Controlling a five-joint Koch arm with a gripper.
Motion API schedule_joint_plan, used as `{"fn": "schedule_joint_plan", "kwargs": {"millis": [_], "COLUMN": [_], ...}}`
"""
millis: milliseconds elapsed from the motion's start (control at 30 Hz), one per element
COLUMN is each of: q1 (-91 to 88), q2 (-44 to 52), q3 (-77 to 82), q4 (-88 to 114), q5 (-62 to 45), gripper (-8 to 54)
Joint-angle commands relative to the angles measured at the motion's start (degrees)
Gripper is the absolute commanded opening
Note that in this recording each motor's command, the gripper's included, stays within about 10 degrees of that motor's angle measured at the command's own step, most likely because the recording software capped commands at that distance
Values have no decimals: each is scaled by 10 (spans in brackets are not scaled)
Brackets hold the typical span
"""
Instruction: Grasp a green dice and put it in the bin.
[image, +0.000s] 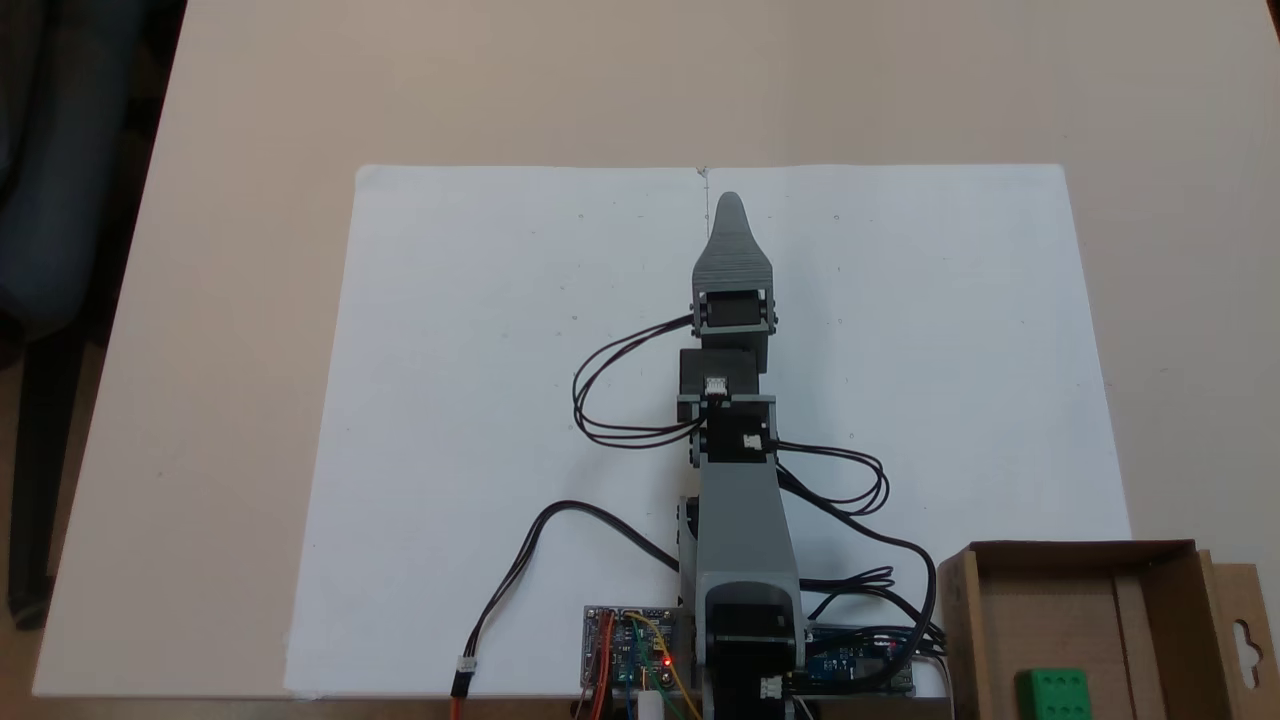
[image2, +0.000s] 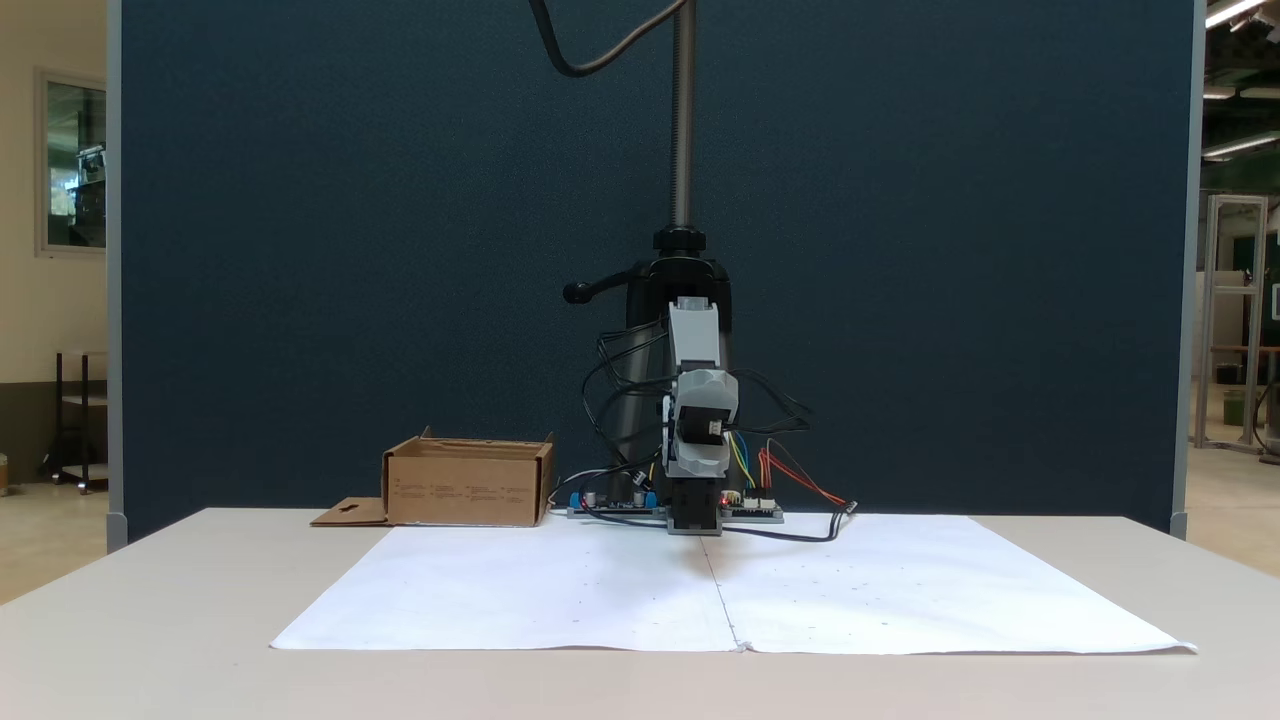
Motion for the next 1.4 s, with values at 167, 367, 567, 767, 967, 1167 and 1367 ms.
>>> {"fn": "schedule_joint_plan", "kwargs": {"millis": [167, 367, 567, 767, 967, 1167, 1367], "q1": [0, 0, 0, 21, 45, 67, 66], "q2": [66, 66, 67, 67, 66, 64, 64], "q3": [41, 81, 123, 131, 144, 144, 144], "q4": [-182, -285, -384, -428, -425, -425, -425], "q5": [-37, -38, -39, -40, -40, -38, -38], "gripper": [424, 424, 425, 425, 425, 425, 436]}}
